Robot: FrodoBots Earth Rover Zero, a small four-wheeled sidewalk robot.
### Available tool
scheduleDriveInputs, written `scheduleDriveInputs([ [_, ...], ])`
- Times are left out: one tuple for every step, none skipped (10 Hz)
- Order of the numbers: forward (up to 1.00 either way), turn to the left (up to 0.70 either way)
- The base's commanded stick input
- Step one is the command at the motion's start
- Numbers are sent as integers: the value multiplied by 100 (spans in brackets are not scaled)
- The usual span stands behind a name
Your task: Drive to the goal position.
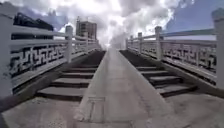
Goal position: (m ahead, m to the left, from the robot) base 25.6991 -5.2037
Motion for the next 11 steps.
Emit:
scheduleDriveInputs([
  [70, 0],
  [70, 0],
  [70, 0],
  [70, 0],
  [70, 0],
  [70, 0],
  [70, 0],
  [70, 0],
  [70, 0],
  [70, 0],
  [70, 0],
])
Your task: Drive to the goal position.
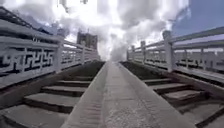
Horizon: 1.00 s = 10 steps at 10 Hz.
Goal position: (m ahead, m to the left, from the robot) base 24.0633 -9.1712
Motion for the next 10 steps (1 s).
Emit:
scheduleDriveInputs([
  [70, 0],
  [70, 0],
  [70, 0],
  [70, 0],
  [70, 0],
  [70, 0],
  [70, 0],
  [70, 0],
  [70, 0],
  [70, 0],
])
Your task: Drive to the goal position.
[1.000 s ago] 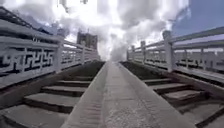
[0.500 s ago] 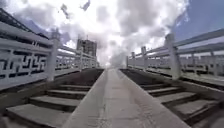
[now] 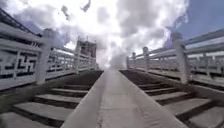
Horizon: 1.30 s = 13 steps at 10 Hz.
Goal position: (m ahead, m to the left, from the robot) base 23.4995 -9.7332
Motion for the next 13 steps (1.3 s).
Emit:
scheduleDriveInputs([
  [70, 0],
  [70, 0],
  [70, 0],
  [70, 0],
  [70, 0],
  [70, 0],
  [70, 0],
  [70, 0],
  [70, 0],
  [70, 0],
  [70, 0],
  [70, 0],
  [70, 0],
])
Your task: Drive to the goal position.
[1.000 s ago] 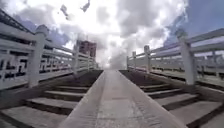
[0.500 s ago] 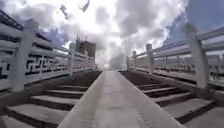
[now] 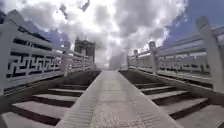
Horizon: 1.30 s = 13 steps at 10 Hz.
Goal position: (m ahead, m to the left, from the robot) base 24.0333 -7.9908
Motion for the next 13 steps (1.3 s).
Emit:
scheduleDriveInputs([
  [70, 0],
  [70, 0],
  [70, 0],
  [70, 0],
  [70, 0],
  [70, 0],
  [70, 0],
  [70, 0],
  [70, 0],
  [70, 0],
  [70, 0],
  [70, 0],
  [70, 0],
])
